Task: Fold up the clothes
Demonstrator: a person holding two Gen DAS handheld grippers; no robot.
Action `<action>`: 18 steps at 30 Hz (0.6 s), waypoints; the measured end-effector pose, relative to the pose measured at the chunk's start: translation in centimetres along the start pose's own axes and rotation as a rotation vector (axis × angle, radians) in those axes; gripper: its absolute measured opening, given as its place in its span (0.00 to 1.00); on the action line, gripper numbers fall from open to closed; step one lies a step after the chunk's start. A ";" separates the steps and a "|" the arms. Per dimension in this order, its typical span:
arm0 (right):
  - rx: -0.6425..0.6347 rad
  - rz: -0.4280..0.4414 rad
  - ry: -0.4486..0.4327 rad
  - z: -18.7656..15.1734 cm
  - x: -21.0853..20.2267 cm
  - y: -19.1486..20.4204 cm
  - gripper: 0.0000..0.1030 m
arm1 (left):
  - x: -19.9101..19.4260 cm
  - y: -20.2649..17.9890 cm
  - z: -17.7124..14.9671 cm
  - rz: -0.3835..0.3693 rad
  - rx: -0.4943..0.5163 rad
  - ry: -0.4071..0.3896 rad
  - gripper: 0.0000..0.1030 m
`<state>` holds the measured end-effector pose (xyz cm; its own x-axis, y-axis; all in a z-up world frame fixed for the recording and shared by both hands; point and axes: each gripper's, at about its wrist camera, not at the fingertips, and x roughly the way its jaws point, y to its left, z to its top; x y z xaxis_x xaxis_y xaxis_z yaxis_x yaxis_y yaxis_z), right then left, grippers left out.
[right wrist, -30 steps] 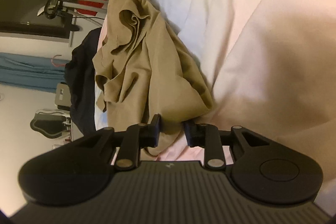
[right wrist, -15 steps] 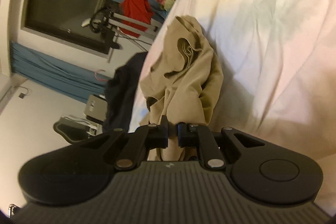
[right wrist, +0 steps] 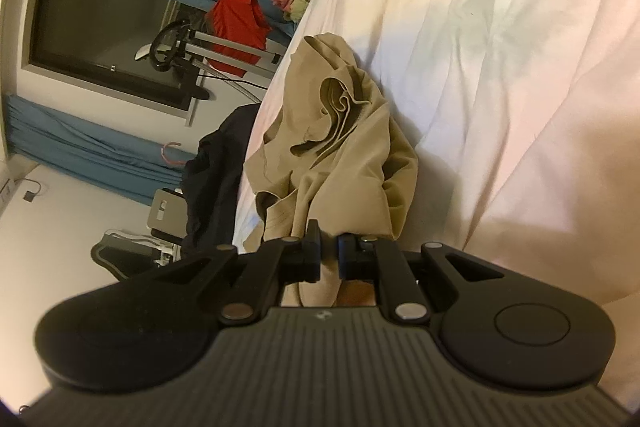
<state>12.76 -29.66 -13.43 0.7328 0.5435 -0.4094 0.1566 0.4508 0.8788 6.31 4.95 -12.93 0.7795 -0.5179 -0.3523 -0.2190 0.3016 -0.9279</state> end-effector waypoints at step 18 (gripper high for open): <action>-0.159 -0.059 -0.021 -0.4 0.2 1.7 0.11 | 0.5 2.7 2.3 0.060 -0.069 0.050 0.13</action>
<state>12.87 -28.50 -12.15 0.7391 0.4990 -0.4526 0.0939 0.5890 0.8027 7.45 7.31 -15.36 0.7337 -0.5406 -0.4116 -0.3055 0.2786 -0.9105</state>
